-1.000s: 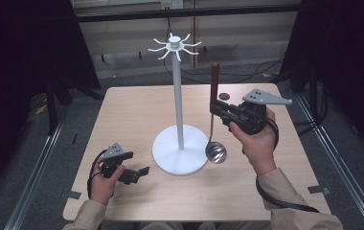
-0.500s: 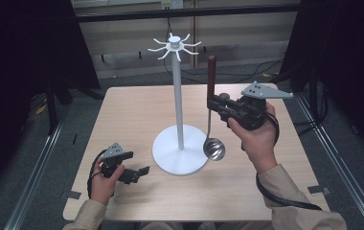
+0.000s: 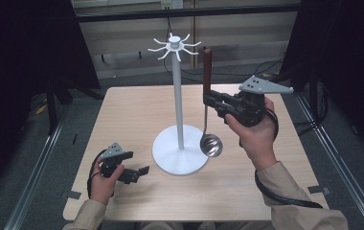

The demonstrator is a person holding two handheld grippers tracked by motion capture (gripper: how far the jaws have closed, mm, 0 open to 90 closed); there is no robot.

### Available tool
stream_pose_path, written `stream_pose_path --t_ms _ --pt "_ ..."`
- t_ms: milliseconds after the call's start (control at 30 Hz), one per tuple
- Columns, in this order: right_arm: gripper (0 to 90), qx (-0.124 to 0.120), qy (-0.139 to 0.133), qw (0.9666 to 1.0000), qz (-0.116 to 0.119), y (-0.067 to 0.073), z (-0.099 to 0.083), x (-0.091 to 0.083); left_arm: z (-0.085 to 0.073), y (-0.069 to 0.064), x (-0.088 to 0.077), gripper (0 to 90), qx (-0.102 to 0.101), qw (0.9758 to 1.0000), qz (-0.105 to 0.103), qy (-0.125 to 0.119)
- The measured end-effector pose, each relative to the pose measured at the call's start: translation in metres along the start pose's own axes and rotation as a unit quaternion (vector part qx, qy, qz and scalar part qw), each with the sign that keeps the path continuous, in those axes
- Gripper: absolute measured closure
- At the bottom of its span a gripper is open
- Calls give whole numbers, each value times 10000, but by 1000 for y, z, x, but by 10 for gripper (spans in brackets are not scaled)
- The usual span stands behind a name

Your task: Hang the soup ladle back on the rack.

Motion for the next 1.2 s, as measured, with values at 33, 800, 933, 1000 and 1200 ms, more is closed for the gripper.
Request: stream_pose_path --t_ms 33,800,933,1000,1200 --pt "747 0 -1 10000 12 1 1 0 0 0 0 19 -29 10000 -2 -22" --pt "747 -24 -55 9998 163 11 9 6 0 0 0 19 -47 10000 8 -14" --pt "747 -23 -24 9999 169 11 9 9 0 0 0 19 -38 10000 -2 -11" --pt "747 4 -8 9998 177 12 8 11 0 0 0 19 -44 10000 12 -17" --pt "747 25 -13 9998 212 13 7 15 0 1 0 19 -36 10000 -4 -19"
Point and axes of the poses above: each handheld gripper's, and its own axes: x roughly forward along the jaws, z roughly out of its top, y roughly to its left, the point moved 10 cm from there along x, roughly forward along the jaws, and after that the axes turned 1 degree about -y, right-handed, at the moved point
